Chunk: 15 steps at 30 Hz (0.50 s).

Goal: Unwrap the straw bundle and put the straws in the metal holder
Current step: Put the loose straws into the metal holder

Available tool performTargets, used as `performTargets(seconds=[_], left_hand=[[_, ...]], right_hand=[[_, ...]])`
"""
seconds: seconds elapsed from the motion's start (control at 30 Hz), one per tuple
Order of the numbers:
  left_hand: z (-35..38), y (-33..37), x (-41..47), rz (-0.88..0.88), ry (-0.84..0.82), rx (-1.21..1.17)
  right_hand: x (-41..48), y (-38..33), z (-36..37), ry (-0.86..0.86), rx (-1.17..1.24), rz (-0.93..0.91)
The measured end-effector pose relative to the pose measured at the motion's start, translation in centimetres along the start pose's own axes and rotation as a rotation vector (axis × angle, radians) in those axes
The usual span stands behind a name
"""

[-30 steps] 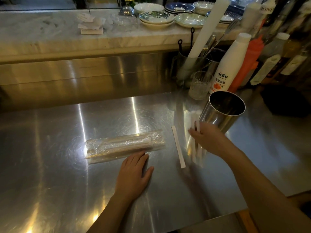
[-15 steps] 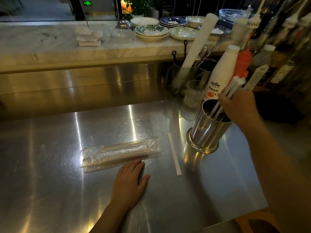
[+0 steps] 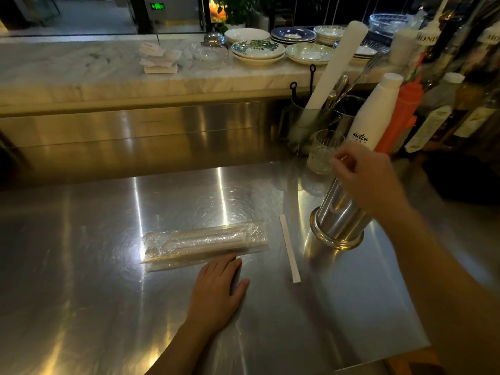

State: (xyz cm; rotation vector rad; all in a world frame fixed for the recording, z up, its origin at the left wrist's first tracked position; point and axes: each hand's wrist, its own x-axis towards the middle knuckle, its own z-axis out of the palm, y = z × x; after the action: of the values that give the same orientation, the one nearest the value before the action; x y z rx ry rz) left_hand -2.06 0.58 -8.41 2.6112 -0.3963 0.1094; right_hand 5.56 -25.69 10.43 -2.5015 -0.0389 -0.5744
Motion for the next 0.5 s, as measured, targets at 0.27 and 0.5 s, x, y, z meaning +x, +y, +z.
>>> performTargets(seconds=[0.27,0.5], left_hand=[[0.0,-0.1,-0.1,0.019,0.009,0.004],[0.3,-0.2,0.0,0.013,0.003,0.007]], right_hand=[[-5.2,0.9,10.5,-0.569,-0.026,0.313],[-6.1,0.9,13.3,-0.657,-0.192,0.439]])
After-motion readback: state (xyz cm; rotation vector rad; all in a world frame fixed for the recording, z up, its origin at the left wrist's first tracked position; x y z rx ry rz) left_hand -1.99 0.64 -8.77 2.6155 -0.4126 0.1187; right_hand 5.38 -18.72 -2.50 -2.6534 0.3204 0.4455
